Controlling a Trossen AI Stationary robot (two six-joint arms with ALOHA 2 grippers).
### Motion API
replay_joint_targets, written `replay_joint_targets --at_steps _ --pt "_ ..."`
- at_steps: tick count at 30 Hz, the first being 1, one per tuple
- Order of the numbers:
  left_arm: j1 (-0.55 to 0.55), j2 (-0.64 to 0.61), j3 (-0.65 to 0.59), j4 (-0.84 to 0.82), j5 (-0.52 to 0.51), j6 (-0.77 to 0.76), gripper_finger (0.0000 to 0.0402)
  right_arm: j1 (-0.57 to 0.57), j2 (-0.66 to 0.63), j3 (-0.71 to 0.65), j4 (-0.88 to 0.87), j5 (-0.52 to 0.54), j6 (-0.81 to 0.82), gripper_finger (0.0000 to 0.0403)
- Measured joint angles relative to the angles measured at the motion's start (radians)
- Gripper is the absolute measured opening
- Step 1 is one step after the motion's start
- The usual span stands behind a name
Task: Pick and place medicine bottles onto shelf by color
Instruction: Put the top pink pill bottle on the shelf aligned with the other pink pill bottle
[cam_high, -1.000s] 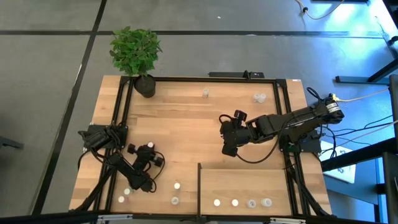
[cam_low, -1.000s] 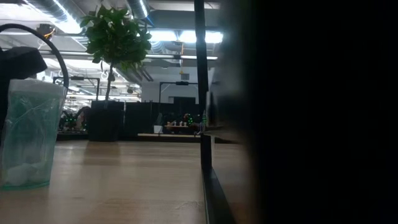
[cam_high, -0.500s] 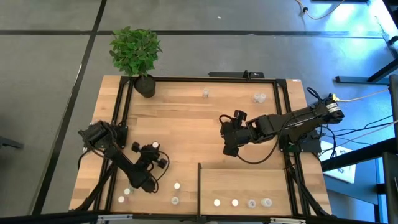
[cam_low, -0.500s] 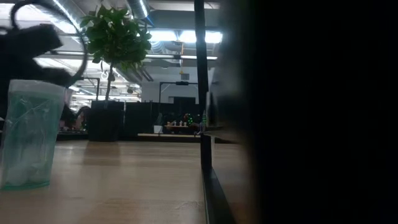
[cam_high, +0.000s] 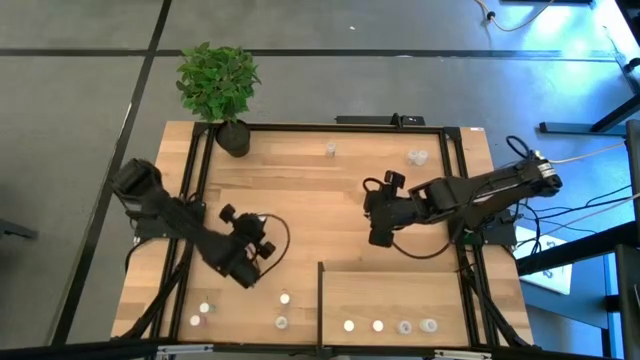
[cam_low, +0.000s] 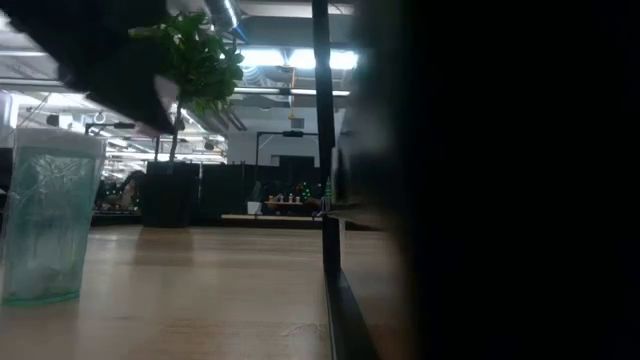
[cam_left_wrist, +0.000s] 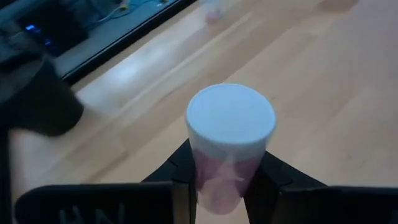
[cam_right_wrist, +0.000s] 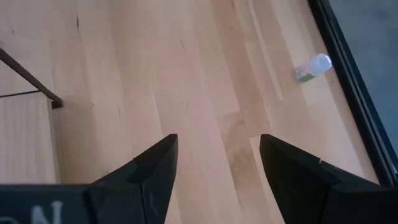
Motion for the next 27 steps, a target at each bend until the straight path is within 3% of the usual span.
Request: replay_joint_targets --at_steps 5,10,19,27 --pt "0.105 -0.087 0.000 0.204 0.004 0.366 0.0075 0.000 -0.036 0.000 -0.010 0.000 -0.014 0.0229" --pt "0.206 -0.137 -0.014 0.425 0.091 0.672 0.0075 0.000 -0.058 0.000 -0.022 -0.002 -0.022 0.0229" --pt "0.377 -0.150 -0.070 0.847 0.471 1.085 0.0075 0.000 -0.064 0.000 -0.048 -0.046 -0.077 0.0229" --pt "0.462 -0.147 -0.073 0.891 0.730 1.272 0.0075 0.000 -0.049 0.000 0.039 -0.081 -0.230 0.0229"
